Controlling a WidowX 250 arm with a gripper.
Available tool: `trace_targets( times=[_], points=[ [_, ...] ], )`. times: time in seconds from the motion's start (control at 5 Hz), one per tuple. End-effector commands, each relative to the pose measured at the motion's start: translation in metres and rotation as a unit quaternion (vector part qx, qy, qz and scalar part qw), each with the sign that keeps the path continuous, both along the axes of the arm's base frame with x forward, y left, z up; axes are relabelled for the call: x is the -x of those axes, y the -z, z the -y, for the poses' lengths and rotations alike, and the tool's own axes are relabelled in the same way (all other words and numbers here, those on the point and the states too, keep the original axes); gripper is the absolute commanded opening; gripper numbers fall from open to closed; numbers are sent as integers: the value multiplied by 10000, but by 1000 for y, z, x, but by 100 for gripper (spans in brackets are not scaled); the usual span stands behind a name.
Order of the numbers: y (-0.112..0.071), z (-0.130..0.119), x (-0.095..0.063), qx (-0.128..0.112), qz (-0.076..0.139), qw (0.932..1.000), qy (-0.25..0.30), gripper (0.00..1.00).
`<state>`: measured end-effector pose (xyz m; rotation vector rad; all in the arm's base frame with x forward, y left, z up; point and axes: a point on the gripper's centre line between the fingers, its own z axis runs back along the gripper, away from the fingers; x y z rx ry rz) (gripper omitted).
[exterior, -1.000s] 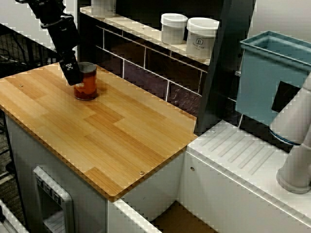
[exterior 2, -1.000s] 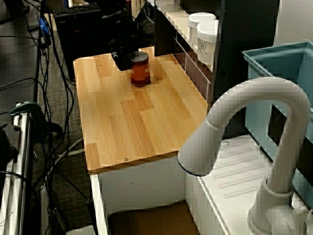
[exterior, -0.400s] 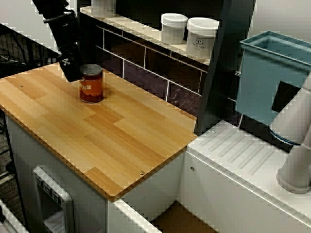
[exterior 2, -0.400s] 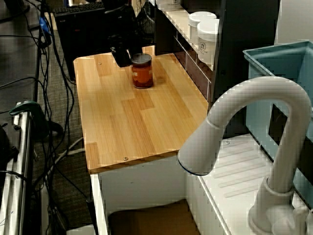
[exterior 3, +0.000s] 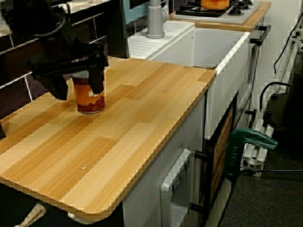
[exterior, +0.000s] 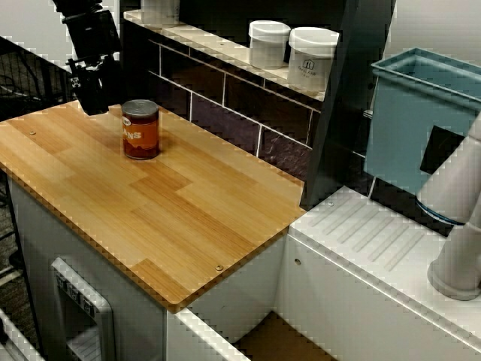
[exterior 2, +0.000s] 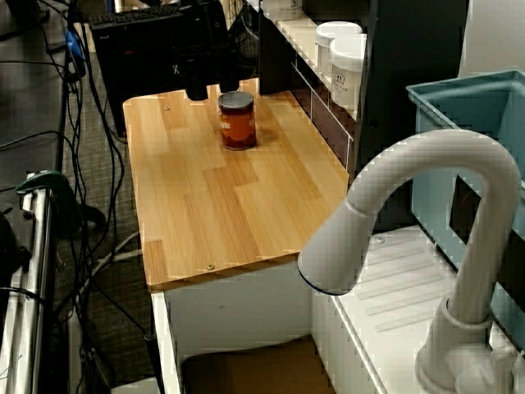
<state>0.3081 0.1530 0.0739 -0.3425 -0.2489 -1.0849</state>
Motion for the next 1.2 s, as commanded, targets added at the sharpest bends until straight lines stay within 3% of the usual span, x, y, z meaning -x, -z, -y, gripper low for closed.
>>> trace_targets(
  times=[0.0,0.4,1.0],
  points=[
    [-19,-16,5,-67,345,9992,205,100],
    [-17,-3,0,-157,486,9985,-177,100],
    [-12,13,-6,-150,485,9984,-263,100]
  ],
)
